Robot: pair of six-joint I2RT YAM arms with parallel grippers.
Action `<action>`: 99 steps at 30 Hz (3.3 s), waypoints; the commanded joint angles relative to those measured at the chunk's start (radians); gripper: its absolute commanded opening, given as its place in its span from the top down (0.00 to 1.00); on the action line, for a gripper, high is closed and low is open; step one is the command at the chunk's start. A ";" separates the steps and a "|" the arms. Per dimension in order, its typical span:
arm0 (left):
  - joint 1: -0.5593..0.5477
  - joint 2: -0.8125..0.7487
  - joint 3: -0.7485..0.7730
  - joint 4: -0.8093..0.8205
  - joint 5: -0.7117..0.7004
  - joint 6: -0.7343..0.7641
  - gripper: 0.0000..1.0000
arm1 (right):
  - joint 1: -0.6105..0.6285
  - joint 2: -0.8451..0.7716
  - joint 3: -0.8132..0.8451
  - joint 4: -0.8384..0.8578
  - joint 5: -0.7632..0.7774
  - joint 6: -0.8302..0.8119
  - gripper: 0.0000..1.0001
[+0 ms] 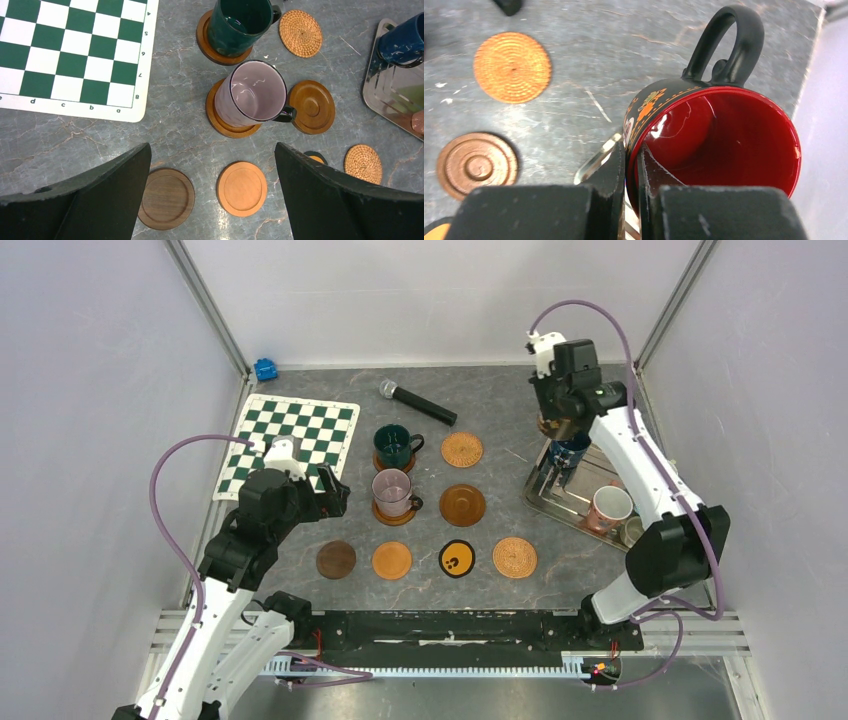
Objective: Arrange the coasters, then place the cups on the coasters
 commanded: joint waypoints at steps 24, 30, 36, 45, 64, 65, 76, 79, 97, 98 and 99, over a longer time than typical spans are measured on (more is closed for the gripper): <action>-0.014 0.002 0.005 0.032 -0.031 0.059 0.00 | 0.379 0.230 0.135 0.282 0.040 0.142 1.00; -0.016 0.000 0.003 0.030 -0.032 0.059 0.00 | 0.437 0.300 0.179 0.275 0.208 0.223 1.00; -0.019 -0.002 0.004 0.031 -0.032 0.059 0.00 | 0.451 0.379 0.279 0.224 0.308 0.338 1.00; -0.026 -0.005 0.004 0.029 -0.036 0.060 0.00 | 0.454 0.433 0.315 0.182 0.381 0.424 1.00; -0.028 -0.015 0.001 0.028 -0.042 0.061 0.00 | 0.453 0.473 0.325 0.186 0.386 0.457 1.00; -0.027 -0.016 0.001 0.028 -0.043 0.061 0.00 | 0.453 0.474 0.325 0.186 0.385 0.460 1.00; -0.027 -0.014 0.002 0.028 -0.043 0.061 0.00 | 0.454 0.495 0.360 0.186 0.362 0.470 1.00; -0.028 -0.014 0.001 0.028 -0.044 0.061 0.00 | 0.453 0.500 0.360 0.186 0.357 0.472 1.00; -0.028 -0.013 0.001 0.028 -0.046 0.061 0.00 | 0.453 0.520 0.383 0.182 0.341 0.471 1.00; -0.028 -0.013 0.001 0.028 -0.047 0.061 0.00 | 0.454 0.521 0.384 0.181 0.339 0.471 1.00; -0.027 -0.014 0.001 0.028 -0.046 0.061 0.00 | 0.453 0.524 0.385 0.181 0.336 0.473 1.00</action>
